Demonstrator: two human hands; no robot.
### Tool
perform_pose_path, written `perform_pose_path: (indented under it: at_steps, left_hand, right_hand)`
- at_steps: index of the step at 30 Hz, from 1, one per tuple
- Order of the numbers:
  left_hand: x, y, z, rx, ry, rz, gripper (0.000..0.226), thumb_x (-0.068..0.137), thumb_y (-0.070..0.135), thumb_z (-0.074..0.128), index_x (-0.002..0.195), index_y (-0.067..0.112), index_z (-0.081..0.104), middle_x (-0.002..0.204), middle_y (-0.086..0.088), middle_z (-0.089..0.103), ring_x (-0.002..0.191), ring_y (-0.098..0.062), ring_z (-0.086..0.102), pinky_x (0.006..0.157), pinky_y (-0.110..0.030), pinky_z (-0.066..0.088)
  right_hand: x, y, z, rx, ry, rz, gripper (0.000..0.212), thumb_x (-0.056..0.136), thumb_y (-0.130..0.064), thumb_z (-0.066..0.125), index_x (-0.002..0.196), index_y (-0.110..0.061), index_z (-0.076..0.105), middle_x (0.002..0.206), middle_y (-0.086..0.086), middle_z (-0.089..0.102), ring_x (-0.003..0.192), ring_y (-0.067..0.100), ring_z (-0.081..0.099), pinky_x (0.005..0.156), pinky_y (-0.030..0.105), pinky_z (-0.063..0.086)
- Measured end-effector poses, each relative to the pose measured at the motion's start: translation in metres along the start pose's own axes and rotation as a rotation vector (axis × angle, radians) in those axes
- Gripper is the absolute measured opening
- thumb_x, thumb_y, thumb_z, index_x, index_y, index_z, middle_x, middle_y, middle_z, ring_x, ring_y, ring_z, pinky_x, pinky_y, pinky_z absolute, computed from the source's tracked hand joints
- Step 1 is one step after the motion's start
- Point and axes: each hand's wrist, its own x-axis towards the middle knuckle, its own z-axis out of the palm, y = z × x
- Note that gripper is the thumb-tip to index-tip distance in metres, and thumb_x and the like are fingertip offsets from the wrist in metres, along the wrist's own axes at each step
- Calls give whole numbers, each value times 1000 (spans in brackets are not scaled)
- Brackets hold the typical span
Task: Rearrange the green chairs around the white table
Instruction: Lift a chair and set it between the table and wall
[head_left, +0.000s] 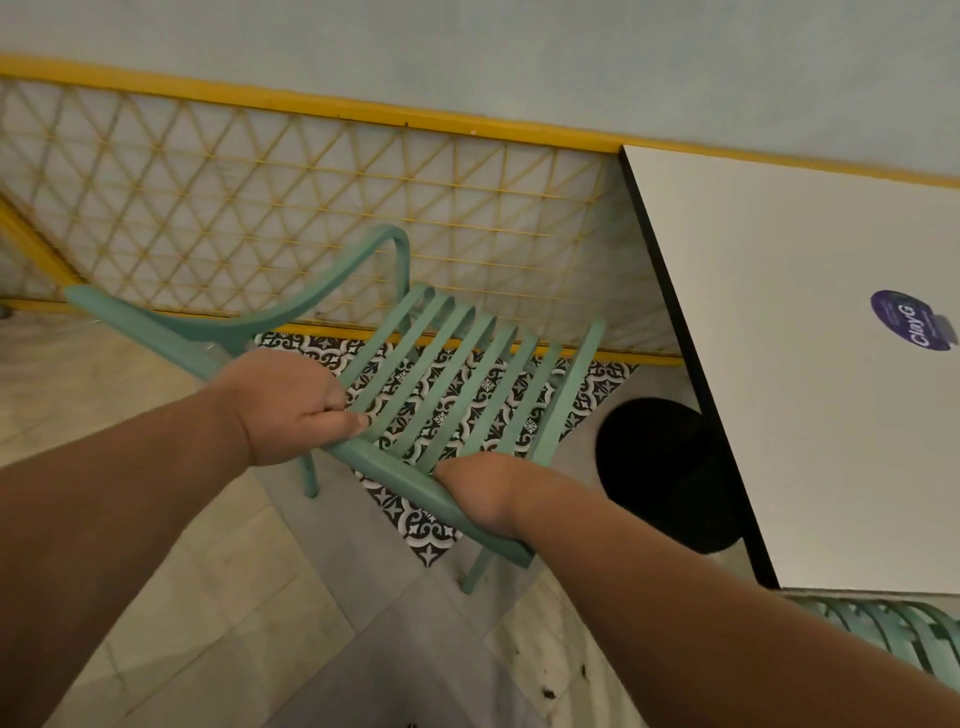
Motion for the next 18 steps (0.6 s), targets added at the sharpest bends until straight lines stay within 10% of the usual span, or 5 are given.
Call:
perform_pose_path:
  at_steps: [6, 9, 13, 18]
  left_hand:
    - [-7, -8, 2, 42, 12, -79, 72, 77, 71, 11, 67, 20, 61, 67, 2, 60, 64, -12, 57, 53, -29, 41]
    - [-8, 7, -1, 102, -17, -225, 64, 71, 61, 15, 76, 27, 68, 86, 8, 66, 90, -15, 58, 82, -35, 46]
    - [-2, 31, -3, -61, -67, -788, 72, 75, 65, 42, 141, 39, 51, 162, -7, 28, 149, -34, 17, 119, -55, 15]
    - [18, 71, 4, -799, 412, -1456, 111, 80, 41, 72, 161, 11, 4, 166, -21, -14, 150, -44, 17, 115, -49, 32]
  right_hand:
    - [9, -8, 8, 76, 38, 13, 32, 109, -16, 28, 126, -8, 53, 128, 17, 59, 113, 31, 56, 81, 30, 33]
    - [10, 3, 12, 90, 21, 0, 26, 109, -26, 29, 112, -17, 53, 124, 17, 60, 99, 27, 52, 81, 31, 32]
    - [16, 30, 22, 141, 17, 120, 37, 109, -29, 34, 136, -17, 55, 122, 18, 60, 113, 33, 56, 96, 40, 47]
    - [31, 62, 21, 102, 70, 199, 48, 106, -44, 36, 121, -9, 66, 122, 13, 64, 112, 29, 58, 95, 40, 48]
